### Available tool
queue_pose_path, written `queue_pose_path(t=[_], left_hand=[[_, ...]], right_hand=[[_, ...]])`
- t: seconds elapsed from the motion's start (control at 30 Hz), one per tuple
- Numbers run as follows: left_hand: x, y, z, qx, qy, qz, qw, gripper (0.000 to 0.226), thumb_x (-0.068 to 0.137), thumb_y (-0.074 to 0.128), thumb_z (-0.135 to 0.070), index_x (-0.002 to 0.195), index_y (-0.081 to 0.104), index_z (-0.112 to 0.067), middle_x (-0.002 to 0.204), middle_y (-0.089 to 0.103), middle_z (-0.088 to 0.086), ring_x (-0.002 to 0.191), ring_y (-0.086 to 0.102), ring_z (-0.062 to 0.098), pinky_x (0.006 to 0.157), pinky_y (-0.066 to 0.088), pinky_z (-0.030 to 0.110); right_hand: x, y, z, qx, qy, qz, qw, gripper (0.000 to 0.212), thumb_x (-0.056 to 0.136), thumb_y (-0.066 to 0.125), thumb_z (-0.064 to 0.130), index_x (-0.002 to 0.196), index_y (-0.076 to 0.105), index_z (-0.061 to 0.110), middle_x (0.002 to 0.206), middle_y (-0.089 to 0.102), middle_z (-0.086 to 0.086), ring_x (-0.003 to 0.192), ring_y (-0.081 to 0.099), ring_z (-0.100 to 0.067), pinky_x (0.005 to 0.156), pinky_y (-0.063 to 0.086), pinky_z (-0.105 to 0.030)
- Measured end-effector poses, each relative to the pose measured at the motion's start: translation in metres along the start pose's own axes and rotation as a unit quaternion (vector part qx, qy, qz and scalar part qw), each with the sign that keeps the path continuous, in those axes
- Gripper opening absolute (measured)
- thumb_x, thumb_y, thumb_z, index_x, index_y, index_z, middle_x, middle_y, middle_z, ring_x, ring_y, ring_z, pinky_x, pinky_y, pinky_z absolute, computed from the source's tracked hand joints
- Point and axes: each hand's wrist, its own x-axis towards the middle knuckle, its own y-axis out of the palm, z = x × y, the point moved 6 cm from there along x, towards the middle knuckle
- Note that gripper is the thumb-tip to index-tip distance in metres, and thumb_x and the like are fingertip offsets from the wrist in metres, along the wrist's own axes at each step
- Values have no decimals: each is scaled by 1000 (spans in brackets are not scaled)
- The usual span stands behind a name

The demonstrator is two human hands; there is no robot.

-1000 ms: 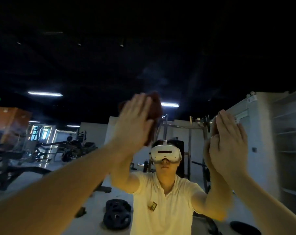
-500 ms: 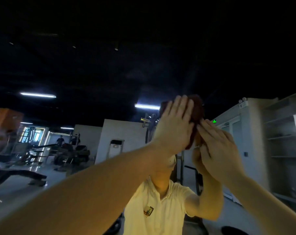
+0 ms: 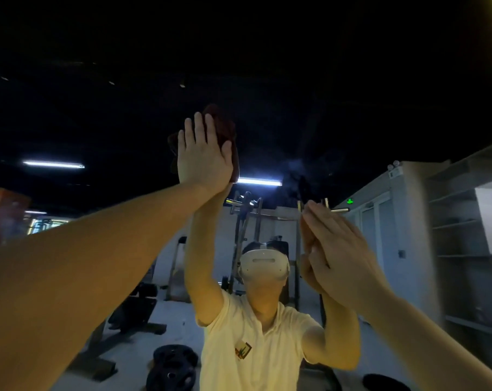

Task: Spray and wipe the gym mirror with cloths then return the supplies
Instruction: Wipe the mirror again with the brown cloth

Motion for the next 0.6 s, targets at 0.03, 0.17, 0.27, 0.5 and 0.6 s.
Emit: queue_pose_path(t=[0.03, 0.17, 0.27, 0.5, 0.6], left_hand=[[-1, 0, -5, 6, 19, 3, 1000, 69, 111, 18, -46, 165, 4, -4, 172, 7, 21, 160, 6, 38, 131, 7, 48], [-27, 3, -32, 25, 115, 14, 993, 69, 110, 13, -48, 164, 0, -8, 173, 2, 17, 161, 0, 34, 131, 7, 48], [-85, 15, -79, 28, 233, 34, 972, 66, 109, 15, -50, 161, -7, -15, 173, -3, 12, 160, -9, 29, 131, -4, 46], [-148, 30, -112, 76, 545, 78, 832, 67, 107, 22, -52, 162, -1, -21, 172, 3, 8, 160, -2, 27, 130, -5, 47], [-66, 17, -118, 73, 434, 63, 896, 65, 108, 20, -50, 163, -2, -23, 174, 1, 7, 161, -2, 25, 130, -1, 45]], right_hand=[[-4, -1, -7, -8, 22, -34, 999, 69, 92, 35, 33, 159, 33, 17, 169, 26, -3, 156, 19, -17, 128, 12, -41], [-22, 17, -39, -59, 120, -72, 988, 69, 101, 21, 44, 164, 22, 15, 173, 12, -8, 160, 4, -22, 129, 6, -47], [-27, 27, -39, -80, 121, -86, 986, 66, 106, 15, 43, 166, 11, 15, 173, 4, -9, 160, -2, -24, 128, 11, -53], [-36, 22, -47, -61, 70, -90, 992, 62, 108, 23, 40, 164, 20, 14, 172, 12, -9, 160, 3, -23, 127, 16, -54], [-37, 19, -51, -75, 58, -80, 992, 64, 108, 16, 45, 164, 18, 14, 173, 11, -8, 160, 3, -23, 127, 17, -53]])
